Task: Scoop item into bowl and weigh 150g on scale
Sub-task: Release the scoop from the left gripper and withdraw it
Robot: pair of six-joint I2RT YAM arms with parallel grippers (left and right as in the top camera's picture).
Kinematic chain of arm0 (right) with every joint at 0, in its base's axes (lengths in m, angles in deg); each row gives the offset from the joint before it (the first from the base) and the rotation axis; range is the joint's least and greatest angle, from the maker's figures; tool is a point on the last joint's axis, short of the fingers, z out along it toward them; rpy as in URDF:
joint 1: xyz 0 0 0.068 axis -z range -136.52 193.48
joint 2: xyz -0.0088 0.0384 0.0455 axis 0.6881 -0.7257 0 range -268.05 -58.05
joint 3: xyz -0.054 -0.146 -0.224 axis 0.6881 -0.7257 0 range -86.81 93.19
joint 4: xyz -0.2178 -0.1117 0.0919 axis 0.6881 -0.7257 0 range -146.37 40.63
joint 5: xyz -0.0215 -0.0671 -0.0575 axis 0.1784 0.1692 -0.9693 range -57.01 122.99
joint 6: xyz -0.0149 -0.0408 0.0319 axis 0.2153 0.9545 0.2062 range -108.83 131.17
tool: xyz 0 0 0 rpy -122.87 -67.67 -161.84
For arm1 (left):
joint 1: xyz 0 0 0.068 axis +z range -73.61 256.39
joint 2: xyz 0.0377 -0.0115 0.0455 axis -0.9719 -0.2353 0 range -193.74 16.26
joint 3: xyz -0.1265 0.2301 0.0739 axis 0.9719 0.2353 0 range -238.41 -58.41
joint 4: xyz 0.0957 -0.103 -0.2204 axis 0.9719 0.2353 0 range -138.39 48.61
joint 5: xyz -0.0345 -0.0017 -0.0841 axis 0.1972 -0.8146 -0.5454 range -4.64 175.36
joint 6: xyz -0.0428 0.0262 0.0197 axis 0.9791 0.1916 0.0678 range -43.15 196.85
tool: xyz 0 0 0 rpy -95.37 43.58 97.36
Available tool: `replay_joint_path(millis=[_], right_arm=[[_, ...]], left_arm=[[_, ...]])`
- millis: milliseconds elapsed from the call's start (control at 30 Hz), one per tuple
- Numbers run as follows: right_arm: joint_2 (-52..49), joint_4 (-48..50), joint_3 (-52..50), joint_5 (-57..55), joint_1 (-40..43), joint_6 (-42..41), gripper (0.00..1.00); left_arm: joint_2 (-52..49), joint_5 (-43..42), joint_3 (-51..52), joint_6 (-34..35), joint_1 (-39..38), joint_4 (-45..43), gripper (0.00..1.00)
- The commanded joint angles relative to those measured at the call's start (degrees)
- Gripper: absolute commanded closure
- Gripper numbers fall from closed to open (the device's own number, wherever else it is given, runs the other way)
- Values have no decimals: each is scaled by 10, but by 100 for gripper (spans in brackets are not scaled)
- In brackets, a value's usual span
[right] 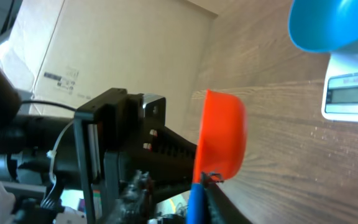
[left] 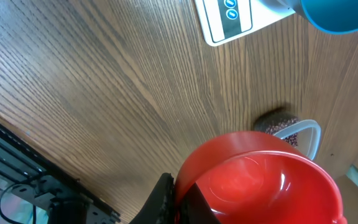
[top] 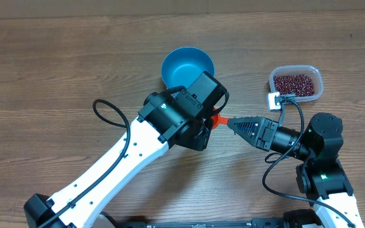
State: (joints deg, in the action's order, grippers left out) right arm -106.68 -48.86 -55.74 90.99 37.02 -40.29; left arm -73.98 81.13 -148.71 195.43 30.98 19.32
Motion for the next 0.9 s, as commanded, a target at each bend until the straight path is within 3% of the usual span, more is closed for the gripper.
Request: replay_joint_path(millis=[0,233,600,667,733,867], right_arm=[[-2,1,12,5,-3,10,83],[-14,-1,12,6,-3,10,96],[-16,-4,12,5,-3,10,96],[-16,-4,12,6,-3,10,96],[-16,-4,12,5,-3,10,96],[-16,-4,12,5,-3,23,96]], left_arm=[[-4,1,-8,8,-4,1,96],[-4,1,-8,8,-4,2,96],[-4,1,-8,8,-4,7,92],[-4,1,-8,8,-4,10,72],[-4,1,-8,8,-4,11,0],[-4,1,-8,7,-4,10,0]])
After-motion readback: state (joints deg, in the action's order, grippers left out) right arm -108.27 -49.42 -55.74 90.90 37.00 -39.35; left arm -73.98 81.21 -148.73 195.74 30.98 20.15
